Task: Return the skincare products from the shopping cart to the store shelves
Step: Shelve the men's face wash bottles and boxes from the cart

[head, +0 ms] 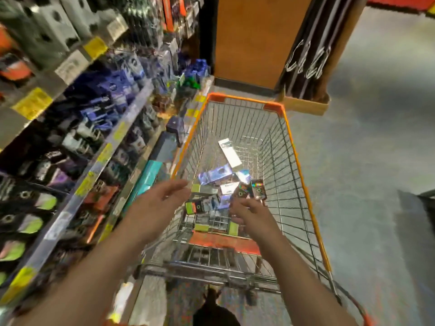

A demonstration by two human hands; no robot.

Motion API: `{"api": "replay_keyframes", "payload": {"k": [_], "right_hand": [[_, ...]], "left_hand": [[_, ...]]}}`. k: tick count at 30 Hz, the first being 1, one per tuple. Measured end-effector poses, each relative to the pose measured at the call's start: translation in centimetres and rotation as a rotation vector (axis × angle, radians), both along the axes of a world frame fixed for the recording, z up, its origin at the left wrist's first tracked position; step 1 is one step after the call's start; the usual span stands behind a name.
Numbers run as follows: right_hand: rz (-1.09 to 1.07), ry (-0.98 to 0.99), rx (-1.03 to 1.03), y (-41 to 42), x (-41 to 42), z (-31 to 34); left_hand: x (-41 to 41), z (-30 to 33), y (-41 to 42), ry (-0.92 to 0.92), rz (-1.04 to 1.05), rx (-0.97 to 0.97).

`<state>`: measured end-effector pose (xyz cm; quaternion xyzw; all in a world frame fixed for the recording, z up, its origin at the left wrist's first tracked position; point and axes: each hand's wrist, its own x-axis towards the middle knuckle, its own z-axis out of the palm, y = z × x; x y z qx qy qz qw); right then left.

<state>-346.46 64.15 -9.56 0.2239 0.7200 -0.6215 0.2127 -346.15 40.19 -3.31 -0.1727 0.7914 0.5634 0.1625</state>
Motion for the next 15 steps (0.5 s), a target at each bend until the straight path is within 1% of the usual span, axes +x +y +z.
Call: {"api": "replay_keyframes", "payload": {"k": [8,15], "right_hand": [[0.108,-0.129,0.0,1.8,-3.2,-5.4],[0.125,-0.203,0.024,2.5,-4.2,-9.9]], "left_hand": [[-1.2,-3.2,1.8,-0.085,0.073,-0.06],[-2.0,-6.5,2.1,-0.168,0.081,-0.076]]}}
